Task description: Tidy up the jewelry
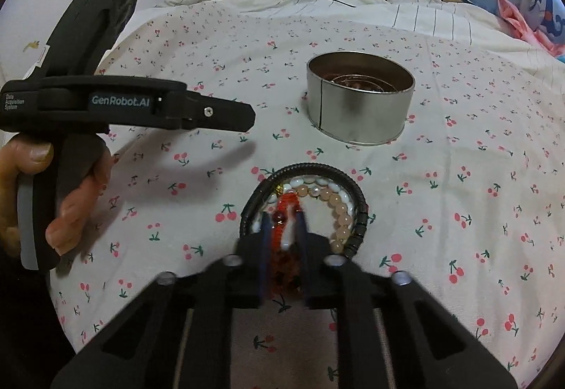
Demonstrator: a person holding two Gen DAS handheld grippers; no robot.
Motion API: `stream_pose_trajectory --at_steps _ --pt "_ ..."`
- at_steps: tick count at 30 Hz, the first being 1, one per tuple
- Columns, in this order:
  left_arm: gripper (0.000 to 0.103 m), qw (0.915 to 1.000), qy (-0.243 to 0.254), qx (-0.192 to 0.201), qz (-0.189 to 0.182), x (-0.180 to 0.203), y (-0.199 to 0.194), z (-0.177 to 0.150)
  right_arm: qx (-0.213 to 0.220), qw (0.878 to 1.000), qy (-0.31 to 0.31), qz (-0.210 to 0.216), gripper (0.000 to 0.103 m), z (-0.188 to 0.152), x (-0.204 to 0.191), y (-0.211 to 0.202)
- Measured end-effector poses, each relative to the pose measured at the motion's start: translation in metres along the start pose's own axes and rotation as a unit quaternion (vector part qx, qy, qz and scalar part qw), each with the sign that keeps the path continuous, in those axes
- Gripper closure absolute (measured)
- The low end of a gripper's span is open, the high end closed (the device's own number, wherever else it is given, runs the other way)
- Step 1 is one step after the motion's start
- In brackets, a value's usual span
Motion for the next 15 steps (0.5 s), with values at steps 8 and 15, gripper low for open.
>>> stream_pose_trajectory --at_steps 8,15 --pt "0.023 1.0000 0.002 -0.003 -0.003 0.002 0.002 -0.001 0.073 0.993 0.069 0.056 0.094 0.008 0.028 -0.043" --pt "0.023 0.9963 0.085 -0.007 0.011 0.042 0.013 -0.009 0.109 0.983 0.105 -0.105 0.094 0.004 0.080 -0.078"
Point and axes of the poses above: each gripper's, at about its wrist camera, not at the fingertips, and y roughly the way its jaws point, x to its right, z to its top, the point moved 10 cm from there along y, roughly the way its jaws point, and after that the axes turned 15 degrees about -x, right-handed, at the moved point
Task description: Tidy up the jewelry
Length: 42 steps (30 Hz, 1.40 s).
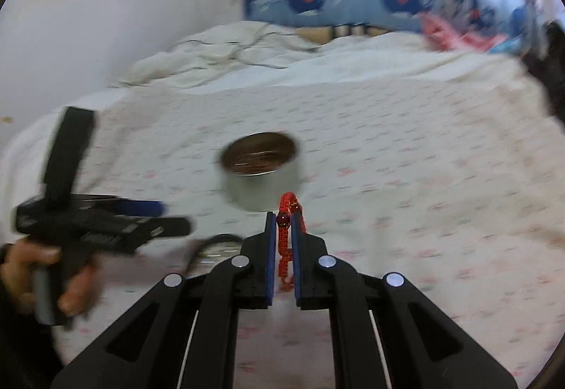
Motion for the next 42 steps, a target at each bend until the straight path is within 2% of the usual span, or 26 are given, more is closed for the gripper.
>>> stream_pose_trajectory --at_steps 1,5,7,8,9,12,14,15,17,20,23,28,36,39,42 --pt "0.023 0.9999 0.012 -0.001 0.007 0.006 0.004 -0.001 -0.012 1.000 0.000 -0.023 0.094 -0.002 0.005 0.005" --pt "0.022 0.9990 0.033 -0.007 0.031 0.018 0.016 -0.003 -0.083 0.995 -0.010 -0.051 0.093 -0.020 0.007 0.039" --pt "0.021 0.9984 0.040 -0.005 0.039 0.022 0.018 -0.003 -0.106 0.993 -0.012 -0.042 0.081 -0.026 0.005 0.048" --pt "0.021 0.9982 0.044 -0.005 0.040 0.024 0.018 -0.003 -0.102 0.994 -0.008 -0.039 0.067 -0.025 0.005 0.048" --pt "0.021 0.9981 0.045 -0.004 0.041 0.025 0.019 -0.003 -0.095 0.995 -0.004 -0.035 0.062 -0.026 0.006 0.044" --pt "0.023 0.9983 0.048 0.003 0.034 0.029 0.017 -0.002 -0.087 0.996 0.016 -0.027 0.060 -0.024 0.013 0.040" --pt "0.044 0.9986 0.042 0.005 0.030 0.027 0.017 -0.002 -0.094 0.995 0.024 -0.028 0.059 -0.027 0.016 0.041" --pt "0.050 0.9988 0.038 0.005 0.029 0.025 0.017 -0.003 -0.096 0.995 0.023 -0.029 0.059 -0.028 0.016 0.042" --pt "0.073 0.9994 0.029 0.003 0.016 0.022 0.017 -0.002 -0.098 0.994 0.020 -0.031 0.056 -0.025 0.014 0.044" --pt "0.094 0.9997 0.023 -0.001 -0.002 0.022 0.016 -0.002 -0.103 0.994 0.018 -0.034 0.053 -0.025 0.015 0.047" --pt "0.095 0.9997 0.017 -0.005 -0.020 0.021 0.014 -0.002 -0.107 0.993 0.024 -0.034 0.051 -0.026 0.017 0.049" --pt "0.095 0.9973 -0.007 -0.006 -0.072 0.018 0.009 -0.001 -0.109 0.993 0.023 -0.034 0.049 -0.028 0.017 0.050" --pt "0.095 0.9885 -0.036 -0.003 -0.147 0.017 0.001 0.002 -0.112 0.993 0.024 -0.039 0.039 -0.029 0.018 0.052" --pt "0.095 0.9892 -0.046 0.008 -0.139 0.008 -0.002 0.004 -0.115 0.992 0.025 -0.040 0.038 -0.029 0.019 0.053" --pt "0.095 0.9854 -0.079 0.015 -0.150 -0.009 -0.005 0.006 -0.113 0.992 0.031 -0.039 0.037 -0.029 0.021 0.053"
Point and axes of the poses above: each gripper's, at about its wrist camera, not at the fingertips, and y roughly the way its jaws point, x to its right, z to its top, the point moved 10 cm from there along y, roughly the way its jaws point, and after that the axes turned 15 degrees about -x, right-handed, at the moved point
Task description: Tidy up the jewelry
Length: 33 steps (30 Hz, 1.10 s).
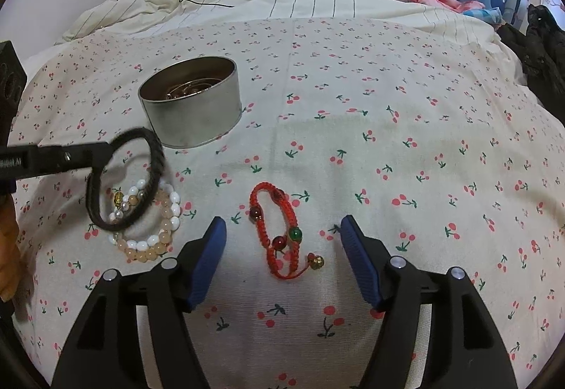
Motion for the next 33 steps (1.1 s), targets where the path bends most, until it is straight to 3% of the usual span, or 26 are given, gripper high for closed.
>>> stream_pose_trajectory --at_steps 4,7,8,9,10,12,14,16,19,20,21,22,23,25,28,30,33 --pt "0.095 0.9978 -0.033 -0.008 0.057 -0.027 0.005 0.001 -0.014 1.000 0.003 0.004 0.036 -0.002 0.001 0.007" --pt "0.094 0.9967 -0.048 -0.019 0.063 -0.035 0.011 0.000 -0.018 1.000 0.003 0.009 0.037 -0.003 0.000 0.009" --pt "0.093 0.9965 -0.045 -0.020 0.067 -0.035 0.011 0.000 -0.018 1.000 0.002 0.015 0.041 -0.003 -0.001 0.009" --pt "0.092 0.9964 -0.041 -0.021 0.071 -0.034 0.012 0.000 -0.018 1.000 0.001 0.018 0.054 -0.003 -0.001 0.009" --pt "0.089 0.9964 -0.037 -0.022 0.073 -0.034 0.013 0.000 -0.017 1.000 0.000 0.020 0.061 -0.003 -0.001 0.009" --pt "0.079 0.9966 -0.029 -0.025 0.072 -0.030 0.018 0.001 -0.014 1.000 0.000 0.022 0.086 -0.002 -0.002 0.008" --pt "0.061 0.9972 -0.015 -0.026 0.069 -0.022 0.021 0.000 -0.008 1.000 -0.002 0.025 0.090 -0.002 -0.003 0.006" --pt "0.059 0.9957 0.007 -0.026 0.089 -0.015 0.024 -0.001 -0.003 1.000 -0.005 0.024 0.091 -0.001 -0.005 0.004" --pt "0.060 0.9928 0.025 -0.022 0.115 -0.010 0.025 0.000 0.002 1.000 0.002 0.027 0.091 0.000 -0.003 0.002" --pt "0.065 0.9922 0.025 -0.021 0.120 -0.011 0.024 0.000 -0.002 1.000 0.008 0.028 0.085 0.000 -0.001 0.004" --pt "0.068 0.9915 0.025 -0.020 0.126 -0.013 0.023 -0.001 -0.007 0.999 0.011 0.029 0.062 0.000 -0.001 0.006" --pt "0.073 0.9910 0.024 -0.019 0.130 -0.015 0.022 0.000 -0.008 0.999 0.015 0.029 0.053 -0.001 0.000 0.007" --pt "0.077 0.9911 0.021 -0.018 0.130 -0.017 0.021 0.000 -0.009 1.000 0.012 0.024 0.048 -0.001 0.000 0.007" --pt "0.084 0.9905 0.020 -0.016 0.135 -0.019 0.019 0.000 -0.014 1.000 0.003 0.017 0.048 -0.002 -0.004 0.010" --pt "0.093 0.9891 0.026 -0.010 0.144 -0.020 0.016 0.000 -0.016 1.000 -0.004 0.022 0.057 -0.003 -0.007 0.010" --pt "0.096 0.9885 0.031 0.000 0.148 -0.017 0.011 0.001 -0.011 1.000 -0.004 0.022 0.079 -0.002 -0.007 0.008" --pt "0.096 0.9850 0.045 0.020 0.166 -0.012 0.000 0.003 -0.003 1.000 0.001 0.028 0.092 -0.001 -0.005 0.005"
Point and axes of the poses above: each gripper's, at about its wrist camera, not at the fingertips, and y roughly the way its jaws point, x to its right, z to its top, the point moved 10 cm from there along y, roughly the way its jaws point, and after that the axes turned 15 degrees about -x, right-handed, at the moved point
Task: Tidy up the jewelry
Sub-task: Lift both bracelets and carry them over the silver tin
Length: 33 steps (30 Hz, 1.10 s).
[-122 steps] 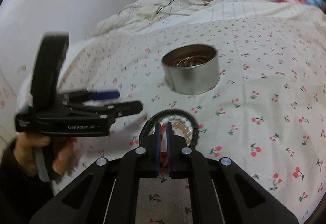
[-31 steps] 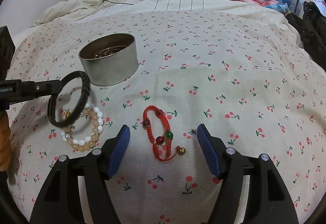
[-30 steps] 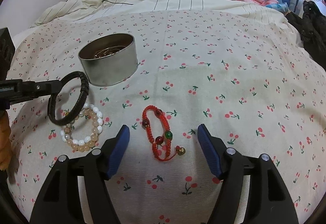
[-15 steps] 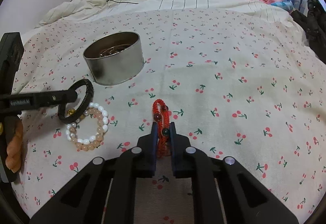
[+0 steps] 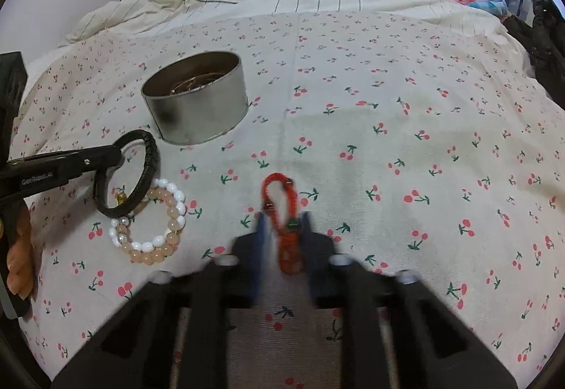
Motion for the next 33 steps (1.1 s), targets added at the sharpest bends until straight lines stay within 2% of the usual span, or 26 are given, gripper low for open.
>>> stream_pose_trajectory --at_steps 3,9,19,29,33 --pt "0.096 0.9995 0.013 0.025 0.015 0.004 -0.015 0.004 0.018 1.000 0.001 0.001 0.092 0.002 -0.001 -0.007" --pt "0.096 0.9987 0.023 0.038 0.024 0.007 -0.024 0.007 0.061 0.998 -0.011 0.012 0.092 0.009 -0.011 -0.027" --pt "0.096 0.9982 0.032 0.038 0.033 0.011 -0.024 0.006 0.079 0.997 -0.022 0.014 0.092 0.014 -0.018 -0.034" --pt "0.095 0.9965 0.037 0.059 0.045 0.013 -0.039 0.013 0.106 0.994 -0.031 0.024 0.092 0.026 -0.029 -0.047" --pt "0.095 0.9972 0.034 0.062 0.026 0.016 -0.047 0.021 0.113 0.992 -0.047 0.024 0.092 0.038 -0.034 -0.056"
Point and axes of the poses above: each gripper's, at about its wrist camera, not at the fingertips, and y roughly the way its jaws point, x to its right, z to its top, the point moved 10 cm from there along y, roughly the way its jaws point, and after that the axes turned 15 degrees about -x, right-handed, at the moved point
